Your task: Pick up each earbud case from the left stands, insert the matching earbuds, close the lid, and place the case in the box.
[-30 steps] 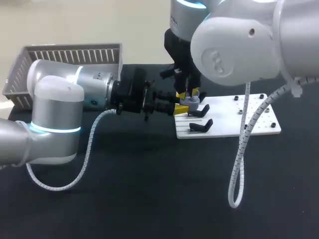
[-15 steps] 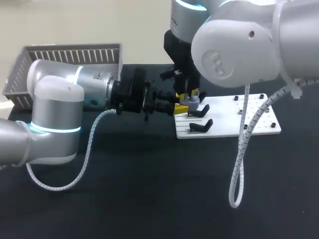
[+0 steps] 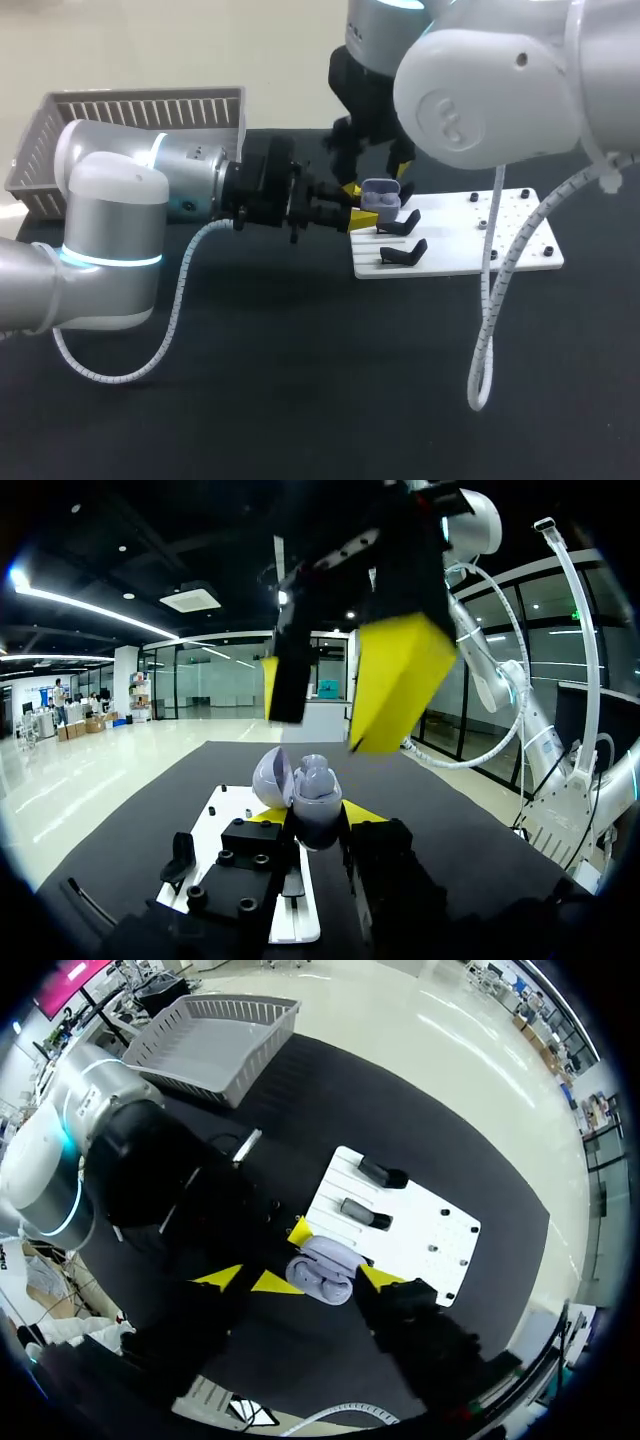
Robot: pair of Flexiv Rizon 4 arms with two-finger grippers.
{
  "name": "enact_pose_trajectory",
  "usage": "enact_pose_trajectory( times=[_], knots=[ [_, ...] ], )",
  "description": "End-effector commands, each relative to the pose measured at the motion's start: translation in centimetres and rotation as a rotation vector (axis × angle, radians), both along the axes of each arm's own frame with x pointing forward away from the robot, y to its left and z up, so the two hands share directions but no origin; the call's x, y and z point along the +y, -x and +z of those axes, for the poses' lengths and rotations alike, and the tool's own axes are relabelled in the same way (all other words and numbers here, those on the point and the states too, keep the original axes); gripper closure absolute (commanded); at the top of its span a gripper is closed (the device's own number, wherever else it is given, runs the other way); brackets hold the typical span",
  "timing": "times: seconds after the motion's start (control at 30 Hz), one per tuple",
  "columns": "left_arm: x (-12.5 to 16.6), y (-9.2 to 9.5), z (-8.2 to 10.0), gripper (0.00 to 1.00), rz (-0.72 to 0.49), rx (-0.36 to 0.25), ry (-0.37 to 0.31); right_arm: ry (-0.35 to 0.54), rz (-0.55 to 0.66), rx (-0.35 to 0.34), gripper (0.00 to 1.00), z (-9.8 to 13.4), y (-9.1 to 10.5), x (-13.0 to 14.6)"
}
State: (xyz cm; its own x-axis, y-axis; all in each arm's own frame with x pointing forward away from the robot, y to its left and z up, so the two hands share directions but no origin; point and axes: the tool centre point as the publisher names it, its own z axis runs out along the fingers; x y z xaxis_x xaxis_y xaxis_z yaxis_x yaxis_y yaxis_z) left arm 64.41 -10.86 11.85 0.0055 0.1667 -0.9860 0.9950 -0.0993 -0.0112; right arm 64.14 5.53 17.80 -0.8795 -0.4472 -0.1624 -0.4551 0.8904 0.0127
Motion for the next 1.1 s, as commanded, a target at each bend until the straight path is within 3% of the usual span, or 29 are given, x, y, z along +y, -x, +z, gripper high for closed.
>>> enact_pose_trajectory(
  times=[0.03, 0.27, 0.47, 0.73, 1.1],
  knots=[
    [0.0, 0.1, -0.1, 1.0, 0.002, -0.003, 0.004, -0.022, -0.031, -0.06, 0.0, 1.9, 0.6, -1.0],
    [0.0, 0.1, -0.1, 1.0, 0.002, -0.003, 0.004, 0.0, -0.256, -0.225, 0.0, 2.8, -2.5, -3.6],
    [0.0, 0.1, -0.1, 1.0, 0.002, -0.003, 0.004, 0.036, -0.372, -0.266, 0.0, 1.0, -4.9, -5.1],
    [0.0, 0.1, -0.1, 1.0, 0.002, -0.003, 0.004, 0.035, -0.433, -0.237, 0.0, -0.7, -6.7, -6.7],
    [0.0, 0.1, -0.1, 1.0, 0.002, -0.003, 0.004, 0.048, -0.421, -0.18, 0.0, -2.2, -5.9, -7.3]
  ],
)
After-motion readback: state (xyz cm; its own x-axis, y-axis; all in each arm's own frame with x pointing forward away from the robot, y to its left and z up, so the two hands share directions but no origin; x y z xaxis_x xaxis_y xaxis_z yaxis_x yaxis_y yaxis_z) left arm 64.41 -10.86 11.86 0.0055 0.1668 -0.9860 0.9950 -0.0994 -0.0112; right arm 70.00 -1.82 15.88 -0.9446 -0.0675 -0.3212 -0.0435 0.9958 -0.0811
